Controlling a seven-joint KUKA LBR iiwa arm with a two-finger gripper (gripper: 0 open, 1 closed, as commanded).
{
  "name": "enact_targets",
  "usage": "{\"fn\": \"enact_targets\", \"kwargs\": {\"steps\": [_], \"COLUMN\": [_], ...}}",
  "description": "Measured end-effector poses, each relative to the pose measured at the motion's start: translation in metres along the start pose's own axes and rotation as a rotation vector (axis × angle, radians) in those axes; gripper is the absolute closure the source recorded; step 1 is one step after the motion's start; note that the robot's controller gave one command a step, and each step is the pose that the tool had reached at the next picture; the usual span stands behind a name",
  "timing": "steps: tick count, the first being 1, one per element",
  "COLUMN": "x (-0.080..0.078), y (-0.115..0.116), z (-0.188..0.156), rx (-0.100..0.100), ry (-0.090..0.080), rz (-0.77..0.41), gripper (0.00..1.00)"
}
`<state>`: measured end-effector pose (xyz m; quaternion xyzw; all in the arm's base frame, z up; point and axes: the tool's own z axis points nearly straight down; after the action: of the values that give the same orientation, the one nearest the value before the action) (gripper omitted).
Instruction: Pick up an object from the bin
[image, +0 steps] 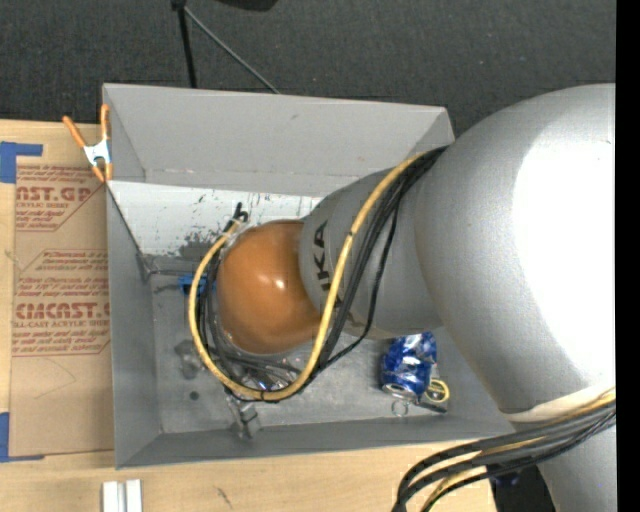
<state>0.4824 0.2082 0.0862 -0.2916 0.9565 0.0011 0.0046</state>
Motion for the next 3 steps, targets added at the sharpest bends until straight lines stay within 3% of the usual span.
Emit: {"fn": "enact_targets", "kwargs": {"steps": [1,2,3], "x": [0.043,0.051,0.014], "y": [-0.091,-0.067,-0.191], "z": [-0.033,0.018,-0.042], "rx": [-0.001,-0.010,0.003], "ry": [0.008,0.010,0.003], "rz": [-0.458,-0.917,-1.004], "gripper": [0.00,0.00,0.00]}}
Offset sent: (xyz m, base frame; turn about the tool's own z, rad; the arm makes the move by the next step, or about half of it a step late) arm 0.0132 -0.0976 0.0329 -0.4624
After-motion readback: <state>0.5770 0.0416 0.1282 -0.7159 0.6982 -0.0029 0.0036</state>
